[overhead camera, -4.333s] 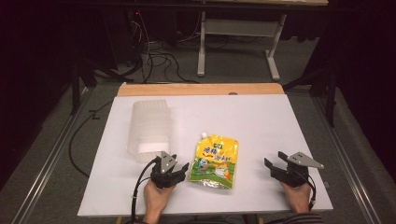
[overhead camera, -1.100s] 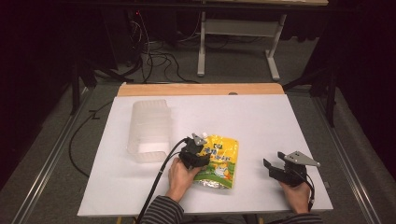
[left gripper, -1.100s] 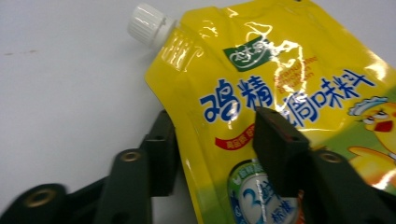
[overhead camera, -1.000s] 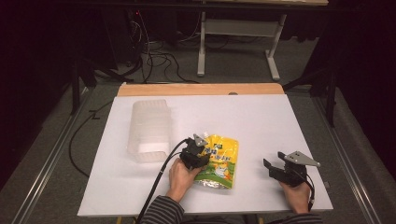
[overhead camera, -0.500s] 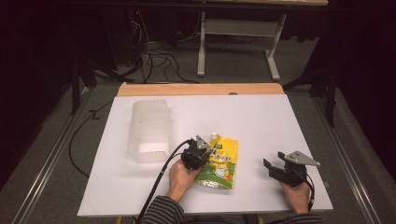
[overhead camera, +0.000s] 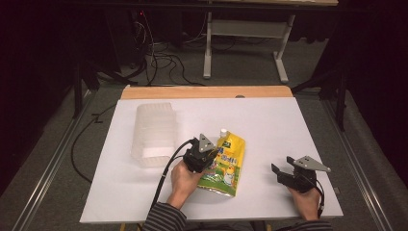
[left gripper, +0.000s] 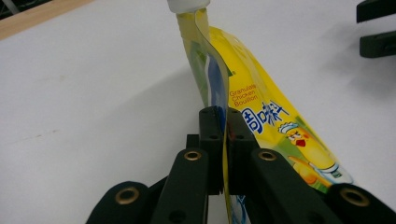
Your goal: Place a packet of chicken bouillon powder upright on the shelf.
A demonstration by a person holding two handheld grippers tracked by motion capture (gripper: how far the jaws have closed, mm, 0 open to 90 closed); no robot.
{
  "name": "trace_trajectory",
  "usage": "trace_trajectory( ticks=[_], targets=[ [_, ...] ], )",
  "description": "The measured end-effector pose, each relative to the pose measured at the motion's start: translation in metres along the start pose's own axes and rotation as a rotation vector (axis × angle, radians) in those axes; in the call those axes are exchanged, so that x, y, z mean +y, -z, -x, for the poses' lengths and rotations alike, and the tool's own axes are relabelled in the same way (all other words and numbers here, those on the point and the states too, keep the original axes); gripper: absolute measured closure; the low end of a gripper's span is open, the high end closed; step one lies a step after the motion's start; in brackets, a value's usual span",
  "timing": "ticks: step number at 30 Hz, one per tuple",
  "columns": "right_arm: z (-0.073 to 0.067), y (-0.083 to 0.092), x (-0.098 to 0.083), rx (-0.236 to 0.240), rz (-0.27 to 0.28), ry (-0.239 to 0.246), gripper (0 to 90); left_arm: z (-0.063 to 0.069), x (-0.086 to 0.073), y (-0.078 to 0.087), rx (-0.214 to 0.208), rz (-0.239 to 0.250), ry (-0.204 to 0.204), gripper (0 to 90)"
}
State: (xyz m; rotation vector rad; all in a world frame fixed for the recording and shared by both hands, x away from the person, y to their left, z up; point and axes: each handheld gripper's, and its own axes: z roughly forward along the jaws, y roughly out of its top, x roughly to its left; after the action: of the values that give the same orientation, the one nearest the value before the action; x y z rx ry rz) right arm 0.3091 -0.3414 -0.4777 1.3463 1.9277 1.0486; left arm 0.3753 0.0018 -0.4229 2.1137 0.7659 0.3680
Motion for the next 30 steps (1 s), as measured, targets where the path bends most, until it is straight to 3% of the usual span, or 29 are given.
trace_trajectory(
  ticks=[6, 11, 30],
  targets=[
    [0.0, 0.0, 0.0, 0.0, -0.002, 0.003, 30.6, -0.006, 0.002, 0.011, -0.041, 0.045, 0.033, 88.5],
    [0.0, 0.0, 0.0, 0.001, 0.0, 0.001, 30.5, -0.007, 0.007, 0.022, -0.063, 0.081, 0.036, 88.6],
    [0.0, 0.0, 0.0, 0.006, 0.003, -0.003, 30.8, -0.009, 0.024, 0.054, -0.08, 0.145, -0.017, 90.0]
  ],
)
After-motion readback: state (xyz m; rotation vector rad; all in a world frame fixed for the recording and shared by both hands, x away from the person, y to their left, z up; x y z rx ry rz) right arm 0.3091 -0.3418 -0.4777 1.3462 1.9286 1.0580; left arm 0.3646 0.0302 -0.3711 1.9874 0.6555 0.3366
